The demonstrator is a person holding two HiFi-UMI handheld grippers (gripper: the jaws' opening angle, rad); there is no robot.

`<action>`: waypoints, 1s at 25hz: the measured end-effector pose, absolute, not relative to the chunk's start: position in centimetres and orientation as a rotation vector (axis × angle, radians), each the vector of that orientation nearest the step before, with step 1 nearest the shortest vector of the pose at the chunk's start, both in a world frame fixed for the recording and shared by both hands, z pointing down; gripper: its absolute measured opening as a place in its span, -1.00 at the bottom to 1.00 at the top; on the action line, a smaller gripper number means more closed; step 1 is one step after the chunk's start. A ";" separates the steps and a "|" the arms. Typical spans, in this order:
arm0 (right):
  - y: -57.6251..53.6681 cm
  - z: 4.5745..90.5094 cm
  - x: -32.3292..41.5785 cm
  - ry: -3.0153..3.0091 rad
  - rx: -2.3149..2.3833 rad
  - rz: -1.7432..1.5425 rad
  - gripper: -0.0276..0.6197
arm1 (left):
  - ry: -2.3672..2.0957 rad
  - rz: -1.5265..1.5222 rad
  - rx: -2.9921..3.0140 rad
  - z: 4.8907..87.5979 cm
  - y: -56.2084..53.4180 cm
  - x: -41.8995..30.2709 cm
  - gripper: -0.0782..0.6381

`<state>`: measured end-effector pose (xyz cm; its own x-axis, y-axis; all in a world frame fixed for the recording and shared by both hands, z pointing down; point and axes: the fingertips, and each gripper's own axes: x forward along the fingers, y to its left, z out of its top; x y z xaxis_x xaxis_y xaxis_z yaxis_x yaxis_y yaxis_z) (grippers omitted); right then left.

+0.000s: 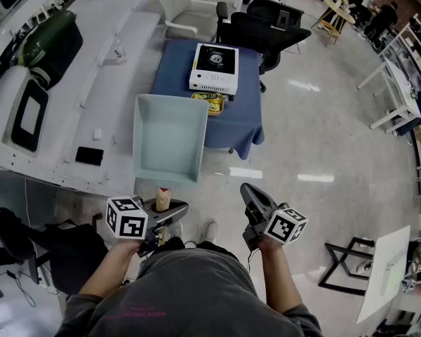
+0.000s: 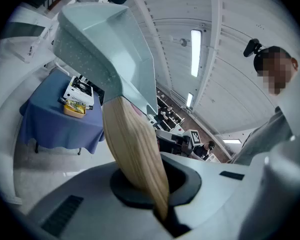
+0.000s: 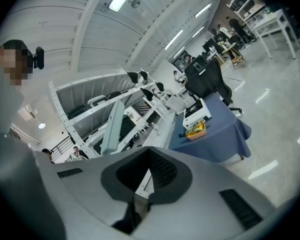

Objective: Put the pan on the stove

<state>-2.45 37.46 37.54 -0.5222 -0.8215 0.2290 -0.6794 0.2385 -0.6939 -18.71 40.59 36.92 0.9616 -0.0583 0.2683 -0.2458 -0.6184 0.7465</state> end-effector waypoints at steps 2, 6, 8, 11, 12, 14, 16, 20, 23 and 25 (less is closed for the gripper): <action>37.6 37.8 -2.3 2.322 -1.429 -1.152 -0.91 | -0.212 0.274 2.228 36.9 40.6 -18.7 -0.78; 37.6 38.0 -2.2 2.321 -1.434 -1.152 -0.91 | -0.209 0.272 2.229 36.9 40.4 -18.6 -0.78; 37.6 38.0 -2.1 2.320 -1.434 -1.150 -0.91 | -0.206 0.274 2.230 36.9 40.5 -18.5 -0.78; 37.4 38.0 -2.0 2.316 -1.433 -1.147 -0.91 | -0.205 0.275 2.230 37.0 40.4 -18.4 -0.78; 37.4 38.1 -1.9 2.315 -1.435 -1.146 -0.91 | -0.205 0.276 2.230 37.0 40.4 -18.3 -0.78; 37.3 38.1 -1.6 2.314 -1.440 -1.146 -0.91 | -0.206 0.276 2.228 36.9 40.4 -18.1 -0.78; 37.3 38.2 -1.4 2.315 -1.441 -1.147 -0.91 | -0.208 0.277 2.226 36.9 40.3 -18.0 -0.78; 36.8 37.8 -1.1 2.314 -1.442 -1.128 -0.91 | -0.217 0.276 2.222 37.0 40.1 -17.7 -0.78; 36.3 37.5 -0.9 2.332 -1.437 -1.112 -0.91 | -0.224 0.272 2.218 37.1 39.9 -17.3 -0.78; 36.2 37.5 -0.7 2.341 -1.429 -1.114 -0.91 | -0.229 0.271 2.215 37.2 39.9 -16.9 -0.78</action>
